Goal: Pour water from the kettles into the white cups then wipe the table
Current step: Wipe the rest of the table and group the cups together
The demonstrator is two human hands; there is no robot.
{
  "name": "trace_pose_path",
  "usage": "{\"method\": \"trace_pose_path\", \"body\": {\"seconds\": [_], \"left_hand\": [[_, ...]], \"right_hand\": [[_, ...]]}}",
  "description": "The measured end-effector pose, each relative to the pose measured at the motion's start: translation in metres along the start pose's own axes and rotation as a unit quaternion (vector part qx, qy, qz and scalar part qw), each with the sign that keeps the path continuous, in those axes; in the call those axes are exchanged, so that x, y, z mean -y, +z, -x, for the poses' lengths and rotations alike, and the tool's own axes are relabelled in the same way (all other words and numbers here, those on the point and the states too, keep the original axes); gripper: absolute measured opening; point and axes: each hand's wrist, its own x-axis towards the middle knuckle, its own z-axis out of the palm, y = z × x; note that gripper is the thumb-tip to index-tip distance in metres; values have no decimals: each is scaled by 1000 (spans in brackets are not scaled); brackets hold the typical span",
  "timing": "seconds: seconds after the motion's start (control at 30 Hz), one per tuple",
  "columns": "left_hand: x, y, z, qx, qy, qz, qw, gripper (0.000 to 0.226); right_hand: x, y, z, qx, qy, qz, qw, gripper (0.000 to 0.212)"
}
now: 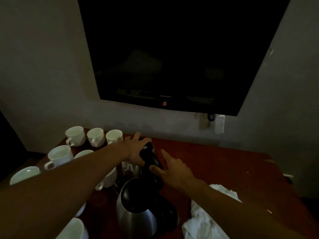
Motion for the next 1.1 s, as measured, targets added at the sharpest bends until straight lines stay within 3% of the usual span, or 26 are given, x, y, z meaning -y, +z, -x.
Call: {"method": "trace_pose_path", "body": {"seconds": [0.07, 0.27, 0.47, 0.77, 0.87, 1.0, 1.1], "left_hand": [[-21, -11, 3, -13, 9, -46, 999, 92], [-116, -3, 7, -41, 89, 19, 995, 75], [-199, 58, 9, 13, 115, 88, 989, 77], [-265, 161, 10, 30, 65, 138, 988, 79], [-272, 189, 6, 4, 58, 133, 989, 74], [-285, 215, -5, -55, 21, 103, 993, 88], [-289, 225, -17, -87, 8, 95, 992, 80]], "right_hand": [[-12, -12, 15, -20, 23, 23, 999, 90], [-78, -42, 74, -75, 86, 66, 991, 83], [-162, -48, 131, -48, 127, 74, 988, 84], [-231, -9, 178, -7, 99, 112, 989, 81], [-245, 13, 179, -25, 74, 125, 989, 83], [-260, 36, 172, -50, 32, 125, 990, 87], [-272, 47, 162, -55, 25, 132, 989, 95]]}}
